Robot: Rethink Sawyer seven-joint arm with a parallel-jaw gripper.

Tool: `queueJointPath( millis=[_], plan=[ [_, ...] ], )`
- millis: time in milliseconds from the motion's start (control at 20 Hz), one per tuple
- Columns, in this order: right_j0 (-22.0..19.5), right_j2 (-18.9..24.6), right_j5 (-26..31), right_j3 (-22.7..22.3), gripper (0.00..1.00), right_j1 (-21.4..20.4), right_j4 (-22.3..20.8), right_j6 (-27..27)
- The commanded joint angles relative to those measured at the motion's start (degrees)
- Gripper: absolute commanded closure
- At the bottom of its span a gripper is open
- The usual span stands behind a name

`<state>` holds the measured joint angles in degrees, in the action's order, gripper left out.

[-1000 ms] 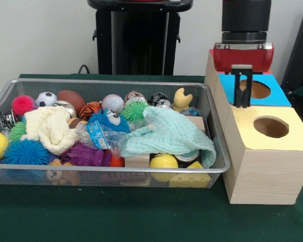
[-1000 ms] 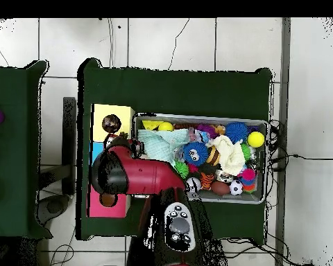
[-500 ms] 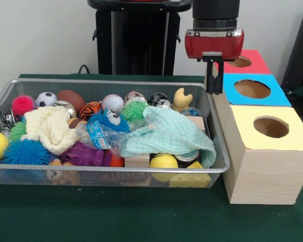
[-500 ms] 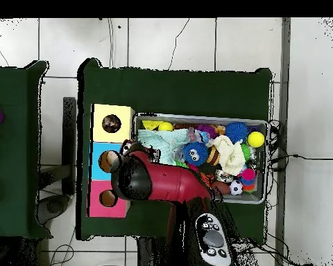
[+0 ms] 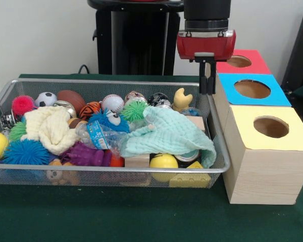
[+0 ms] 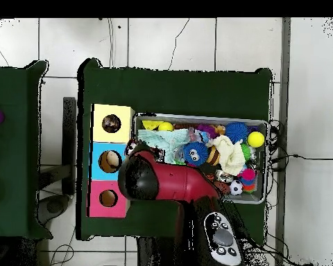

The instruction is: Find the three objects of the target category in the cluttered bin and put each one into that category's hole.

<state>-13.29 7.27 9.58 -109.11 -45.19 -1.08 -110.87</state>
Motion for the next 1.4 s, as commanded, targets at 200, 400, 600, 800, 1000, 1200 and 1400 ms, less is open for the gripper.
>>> queueJointPath(
  millis=[200,400,600,800,1000,1200,1400],
  plan=[
    [-0.5,-0.1,9.2,1.2,1.00,1.1,-5.8,1.7],
    [-3.2,-0.5,10.8,2.4,1.00,-0.2,-8.5,4.3],
    [-5.9,0.5,11.8,3.0,1.00,-1.2,-10.7,5.5],
    [-8.8,2.2,13.1,3.6,1.00,-1.7,-12.8,7.3],
    [-12.3,4.7,13.8,4.0,1.00,-1.6,-14.5,8.9],
    [-14.2,6.2,14.6,4.6,1.00,-1.4,-16.1,9.1],
    [-15.2,6.8,14.6,5.8,1.00,-0.4,-18.2,9.3]
  ],
)
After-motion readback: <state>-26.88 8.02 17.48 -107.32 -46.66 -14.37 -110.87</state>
